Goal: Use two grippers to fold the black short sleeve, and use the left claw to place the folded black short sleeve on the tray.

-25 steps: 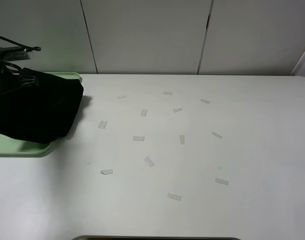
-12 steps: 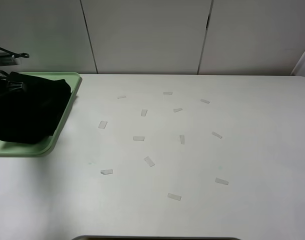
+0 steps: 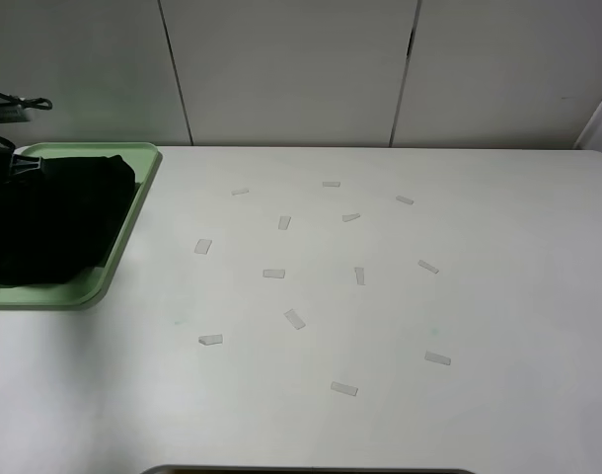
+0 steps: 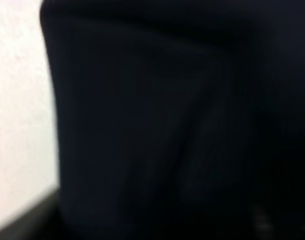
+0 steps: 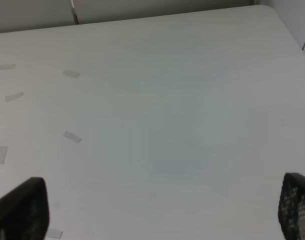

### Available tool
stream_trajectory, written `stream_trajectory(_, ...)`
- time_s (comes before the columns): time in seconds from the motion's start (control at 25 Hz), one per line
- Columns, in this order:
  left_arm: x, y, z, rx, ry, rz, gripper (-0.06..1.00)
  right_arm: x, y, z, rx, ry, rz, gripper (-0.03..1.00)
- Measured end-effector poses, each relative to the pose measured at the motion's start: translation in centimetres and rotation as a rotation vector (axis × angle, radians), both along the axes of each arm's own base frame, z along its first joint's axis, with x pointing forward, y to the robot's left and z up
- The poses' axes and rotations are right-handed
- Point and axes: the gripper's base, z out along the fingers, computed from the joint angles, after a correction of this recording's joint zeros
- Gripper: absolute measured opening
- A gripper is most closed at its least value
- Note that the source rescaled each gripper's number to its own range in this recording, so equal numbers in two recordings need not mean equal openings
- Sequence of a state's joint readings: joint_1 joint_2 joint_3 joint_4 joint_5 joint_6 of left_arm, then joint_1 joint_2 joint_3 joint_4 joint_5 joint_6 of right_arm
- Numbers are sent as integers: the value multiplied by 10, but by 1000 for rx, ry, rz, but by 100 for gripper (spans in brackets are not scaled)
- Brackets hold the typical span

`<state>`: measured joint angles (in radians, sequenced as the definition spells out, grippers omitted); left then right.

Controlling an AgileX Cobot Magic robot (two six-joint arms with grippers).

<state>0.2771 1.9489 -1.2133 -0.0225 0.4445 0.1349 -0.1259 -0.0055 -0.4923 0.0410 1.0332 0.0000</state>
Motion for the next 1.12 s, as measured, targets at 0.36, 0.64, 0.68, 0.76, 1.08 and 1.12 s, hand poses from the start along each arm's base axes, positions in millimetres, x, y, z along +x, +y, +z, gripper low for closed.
stream_trajectory(0.36, 0, 0, 32, -2, -7, -5, 99, 0, 0, 0, 0, 0, 0, 100)
stream_trajectory(0.64, -11, -4, 68, -38, 27, 49, 100, 0, 0, 0, 0, 0, 0, 100)
stream_trajectory(0.68, -11, -4, 68, -38, 27, 49, 100, 0, 0, 0, 0, 0, 0, 100)
stream_trajectory(0.76, -14, -5, 62, -52, 65, 60, 100, 0, 0, 0, 0, 0, 0, 100)
stream_trajectory(1.08, -14, -5, 10, -83, 189, 66, 100, 0, 0, 0, 0, 0, 0, 100)
stream_trajectory(1.12, -14, -5, 10, -83, 189, 66, 100, 0, 0, 0, 0, 0, 0, 100)
